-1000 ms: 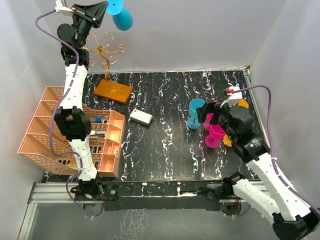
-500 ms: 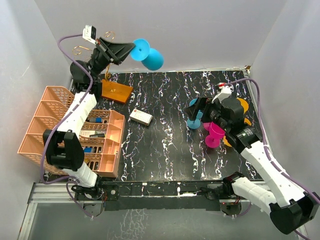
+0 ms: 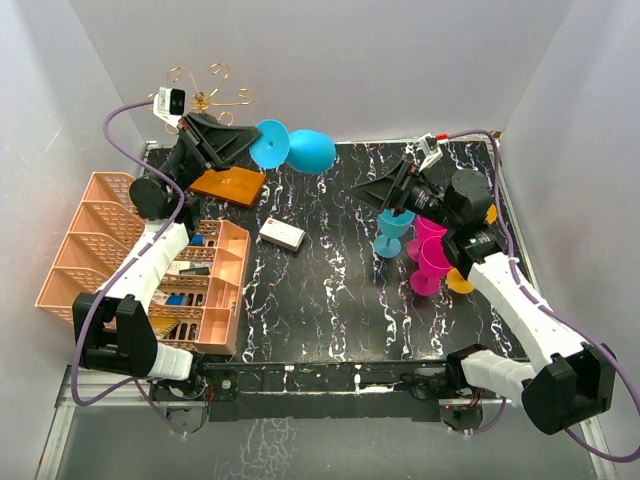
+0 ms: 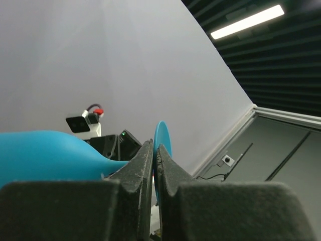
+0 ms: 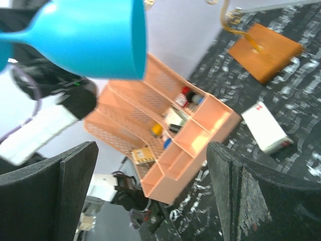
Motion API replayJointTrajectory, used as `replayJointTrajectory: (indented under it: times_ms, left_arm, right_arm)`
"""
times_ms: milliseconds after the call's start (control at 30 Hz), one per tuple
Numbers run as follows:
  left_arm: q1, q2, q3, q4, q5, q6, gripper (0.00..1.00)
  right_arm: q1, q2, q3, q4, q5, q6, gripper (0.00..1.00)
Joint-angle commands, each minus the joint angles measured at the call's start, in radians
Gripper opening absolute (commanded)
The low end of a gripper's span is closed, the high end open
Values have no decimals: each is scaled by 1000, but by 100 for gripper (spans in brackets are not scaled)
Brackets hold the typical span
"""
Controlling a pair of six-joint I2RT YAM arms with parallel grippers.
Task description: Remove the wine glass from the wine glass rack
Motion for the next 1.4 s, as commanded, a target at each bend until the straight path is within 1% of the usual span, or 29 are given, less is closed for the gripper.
replayJointTrajectory:
  times_ms: [0,67,200,233,267,300,367,400,467,533,567,633,733,800,833,900,967,1067,1167,1200,1267,1367]
  left_arm:
    - [-24,-74,-48,236,-16,-121,0]
    - [-48,-77,-78,282,-42,-143,0]
    - [-114,-68,-114,348,-63,-160,0]
    - [-125,-65,-118,361,-66,-161,0]
    - [-135,-62,-122,373,-67,-162,0]
    - [-142,-57,-124,382,-67,-164,0]
    - [-151,-49,-130,394,-67,-168,0]
    - [-152,-44,-133,403,-67,-171,0]
    - [-153,-40,-135,429,-70,-186,0]
    - [-161,-7,-135,432,-71,-190,0]
    - [-166,-1,-135,432,-71,-187,0]
    - [-179,13,-125,433,-57,-184,0]
    - [-190,32,-104,433,-34,-188,0]
    - [-191,36,-97,433,-24,-177,0]
    - [-191,33,-99,432,-24,-169,3]
    - [-192,26,-118,432,-27,-143,11]
    - [-192,17,-137,429,-28,-116,26]
    - [-192,1,-157,398,-18,-58,39]
    - [-192,-17,-167,338,-3,13,51]
    - [-193,-24,-171,314,2,38,58]
    - [-193,-31,-174,255,6,90,67]
    - [-190,-62,-181,160,12,173,77]
  right_arm:
    - [-11,16,-3,428,-193,210,99]
    - [-12,36,-13,578,-219,301,99]
    - [-12,83,-16,779,-248,429,99]
    - [-11,93,-14,825,-256,458,97]
    - [-11,100,-16,879,-266,487,92]
    - [-13,107,-19,949,-277,523,82]
    - [-11,118,-35,1092,-293,600,58]
    - [-11,119,-46,1163,-292,640,51]
    - [-11,120,-67,1285,-287,704,42]
    - [-11,111,-82,1354,-280,744,28]
    - [-10,107,-86,1375,-277,758,18]
    - [-10,93,-96,1409,-266,775,9]
    - [-10,66,-118,1448,-245,786,8]
    - [-11,44,-135,1457,-236,779,8]
    - [-11,36,-142,1457,-235,772,8]
    - [-11,19,-157,1458,-235,753,8]
    - [-10,-3,-175,1455,-236,734,8]
    - [-11,-44,-186,1404,-254,674,8]
    - [-10,-107,-184,1223,-278,546,8]
    - [-11,-133,-182,1153,-284,494,8]
    - [-11,-193,-178,994,-281,376,8]
    - [-10,-294,-161,689,-244,170,8]
